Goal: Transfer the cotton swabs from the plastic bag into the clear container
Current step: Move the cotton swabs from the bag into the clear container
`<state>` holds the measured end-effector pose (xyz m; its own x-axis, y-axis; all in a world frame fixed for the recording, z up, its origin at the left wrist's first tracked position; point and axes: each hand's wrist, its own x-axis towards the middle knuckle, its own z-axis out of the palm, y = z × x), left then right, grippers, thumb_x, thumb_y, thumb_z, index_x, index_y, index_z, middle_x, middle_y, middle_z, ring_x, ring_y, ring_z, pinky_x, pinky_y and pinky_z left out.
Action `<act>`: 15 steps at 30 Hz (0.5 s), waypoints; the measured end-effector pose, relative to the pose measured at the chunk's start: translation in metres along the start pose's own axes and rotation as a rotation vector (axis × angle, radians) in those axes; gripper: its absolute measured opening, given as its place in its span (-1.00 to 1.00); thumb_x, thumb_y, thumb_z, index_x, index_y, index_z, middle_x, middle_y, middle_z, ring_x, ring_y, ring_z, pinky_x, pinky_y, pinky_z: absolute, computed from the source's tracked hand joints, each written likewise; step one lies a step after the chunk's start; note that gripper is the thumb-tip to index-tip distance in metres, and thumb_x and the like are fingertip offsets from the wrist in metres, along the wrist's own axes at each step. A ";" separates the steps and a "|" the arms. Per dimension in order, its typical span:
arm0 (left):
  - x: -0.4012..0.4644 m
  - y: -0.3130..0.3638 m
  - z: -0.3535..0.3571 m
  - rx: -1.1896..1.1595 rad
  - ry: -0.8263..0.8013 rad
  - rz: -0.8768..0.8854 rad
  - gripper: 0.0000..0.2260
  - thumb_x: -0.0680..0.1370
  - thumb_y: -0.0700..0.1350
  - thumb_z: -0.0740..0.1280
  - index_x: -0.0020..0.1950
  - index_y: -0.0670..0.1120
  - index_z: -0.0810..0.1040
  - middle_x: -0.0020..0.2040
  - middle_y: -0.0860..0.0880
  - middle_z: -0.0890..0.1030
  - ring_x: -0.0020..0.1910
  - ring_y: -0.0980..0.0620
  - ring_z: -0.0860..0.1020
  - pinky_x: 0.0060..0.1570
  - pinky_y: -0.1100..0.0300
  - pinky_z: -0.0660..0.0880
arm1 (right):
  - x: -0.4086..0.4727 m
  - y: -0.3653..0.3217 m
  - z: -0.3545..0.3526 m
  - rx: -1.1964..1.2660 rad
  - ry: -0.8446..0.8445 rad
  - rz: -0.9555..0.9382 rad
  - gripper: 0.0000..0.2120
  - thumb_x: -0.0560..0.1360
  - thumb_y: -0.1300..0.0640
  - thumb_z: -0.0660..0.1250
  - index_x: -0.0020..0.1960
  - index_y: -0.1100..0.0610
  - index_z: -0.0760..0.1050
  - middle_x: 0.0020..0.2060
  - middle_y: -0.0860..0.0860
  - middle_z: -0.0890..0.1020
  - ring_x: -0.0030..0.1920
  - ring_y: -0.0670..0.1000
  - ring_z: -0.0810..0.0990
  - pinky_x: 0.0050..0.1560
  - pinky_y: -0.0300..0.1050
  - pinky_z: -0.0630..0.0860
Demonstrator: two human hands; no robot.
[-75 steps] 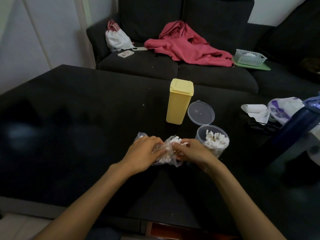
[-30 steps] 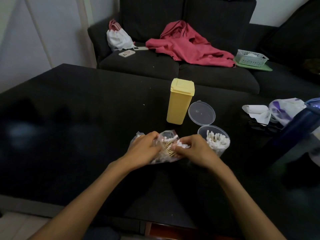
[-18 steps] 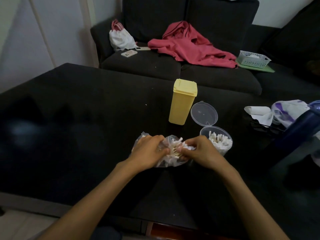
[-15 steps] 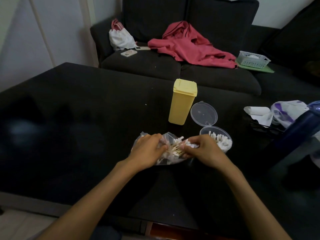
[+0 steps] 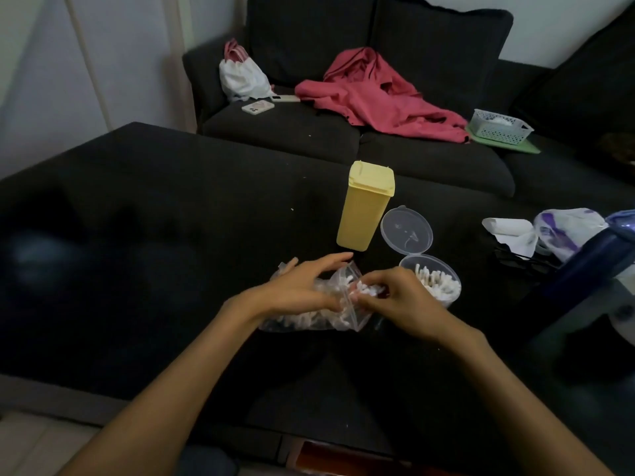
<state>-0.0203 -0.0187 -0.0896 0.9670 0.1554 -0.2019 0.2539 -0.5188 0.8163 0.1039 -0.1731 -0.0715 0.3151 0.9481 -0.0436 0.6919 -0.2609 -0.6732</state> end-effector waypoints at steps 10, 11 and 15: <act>0.003 -0.003 0.000 -0.009 0.059 0.115 -0.78 0.52 -0.09 0.35 0.16 0.05 0.53 0.09 0.08 0.57 0.11 0.16 0.54 0.18 -0.03 0.50 | -0.001 0.004 -0.005 -0.213 0.015 -0.134 -0.82 0.49 0.13 0.35 0.09 0.06 0.58 -0.05 -0.11 0.62 -0.06 -0.21 0.59 -0.04 -0.21 0.58; 0.003 -0.004 0.001 0.026 0.091 0.114 -0.79 0.51 -0.06 0.36 0.14 0.08 0.53 0.08 0.10 0.57 0.10 0.17 0.54 0.16 -0.04 0.50 | -0.003 0.005 -0.006 -0.211 0.023 -0.133 -0.82 0.49 0.13 0.34 0.09 0.06 0.58 -0.04 -0.09 0.62 -0.05 -0.19 0.59 -0.03 -0.18 0.58; 0.002 -0.003 0.004 0.087 0.167 0.121 -0.80 0.52 -0.05 0.35 0.12 0.15 0.51 0.09 0.11 0.56 0.07 0.18 0.54 0.15 -0.04 0.50 | -0.009 0.009 -0.005 -0.184 0.061 -0.117 -0.81 0.49 0.13 0.33 0.09 0.08 0.58 -0.02 -0.08 0.61 -0.03 -0.18 0.60 -0.01 -0.13 0.59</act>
<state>-0.0193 -0.0201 -0.0943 0.9752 0.2212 -0.0065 0.1439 -0.6114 0.7782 0.1107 -0.1850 -0.0734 0.2599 0.9627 0.0754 0.8313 -0.1834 -0.5247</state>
